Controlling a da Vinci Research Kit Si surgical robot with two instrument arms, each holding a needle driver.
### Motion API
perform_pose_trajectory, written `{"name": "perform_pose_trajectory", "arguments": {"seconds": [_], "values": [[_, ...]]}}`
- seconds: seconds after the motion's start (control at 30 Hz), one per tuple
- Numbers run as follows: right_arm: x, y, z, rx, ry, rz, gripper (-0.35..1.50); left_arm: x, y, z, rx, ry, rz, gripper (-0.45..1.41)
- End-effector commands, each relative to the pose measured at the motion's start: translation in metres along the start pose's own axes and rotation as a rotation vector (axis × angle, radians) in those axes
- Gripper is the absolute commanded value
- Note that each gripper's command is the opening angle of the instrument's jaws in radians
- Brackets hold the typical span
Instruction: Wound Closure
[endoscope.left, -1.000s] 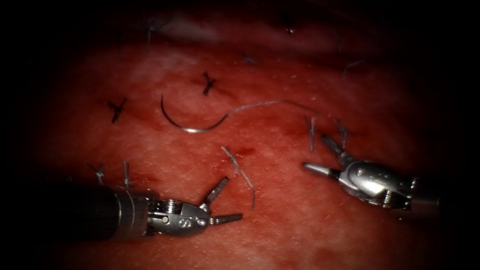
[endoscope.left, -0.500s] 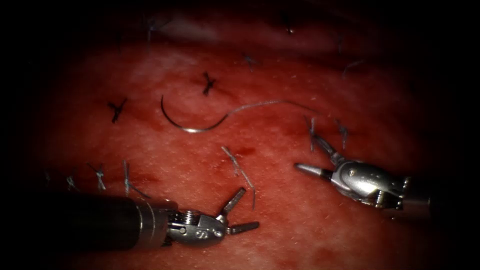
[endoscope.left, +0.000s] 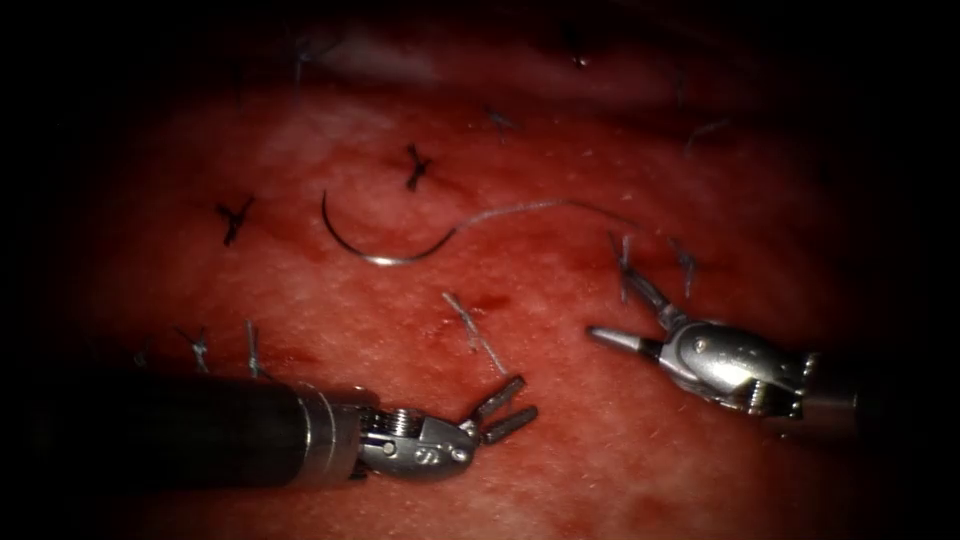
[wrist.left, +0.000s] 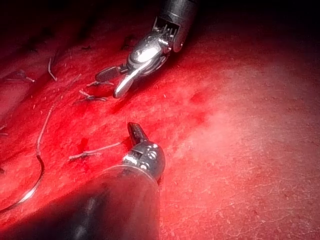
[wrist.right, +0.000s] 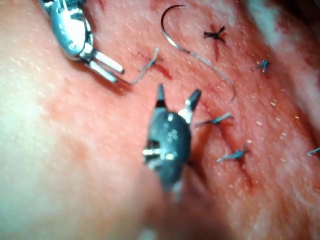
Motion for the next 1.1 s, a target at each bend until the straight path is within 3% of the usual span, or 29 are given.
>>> {"name": "perform_pose_trajectory", "arguments": {"seconds": [0.03, 0.47, 0.6, 0.73, 0.87, 1.1], "values": [[-0.0003, -0.0005, 0.0009, 0.003, 0.001, 0.000, 1.35, -0.0004, 0.0003, 0.0004, -0.006, 0.005, 0.001, -0.45], [-0.0003, -0.0010, 0.0016, 0.020, 0.007, -0.012, 1.28, 0.0009, -0.0043, -0.0027, -0.029, -0.009, -0.023, -0.45], [-0.0005, -0.0019, 0.0022, 0.106, 0.018, -0.046, 1.20, 0.0016, -0.0054, -0.0032, -0.034, -0.012, -0.015, -0.45], [-0.0013, -0.0040, 0.0044, 0.294, 0.029, -0.161, 1.18, 0.0018, -0.0058, -0.0032, -0.036, -0.013, -0.013, -0.45], [-0.0018, -0.0058, 0.0071, 0.388, 0.082, -0.259, 1.18, 0.0018, -0.0058, -0.0031, -0.036, -0.013, -0.013, -0.45], [-0.0022, -0.0064, 0.0113, 0.397, 0.131, -0.422, 1.28, 0.0016, -0.0059, -0.0035, -0.033, -0.018, -0.012, -0.45]]}}
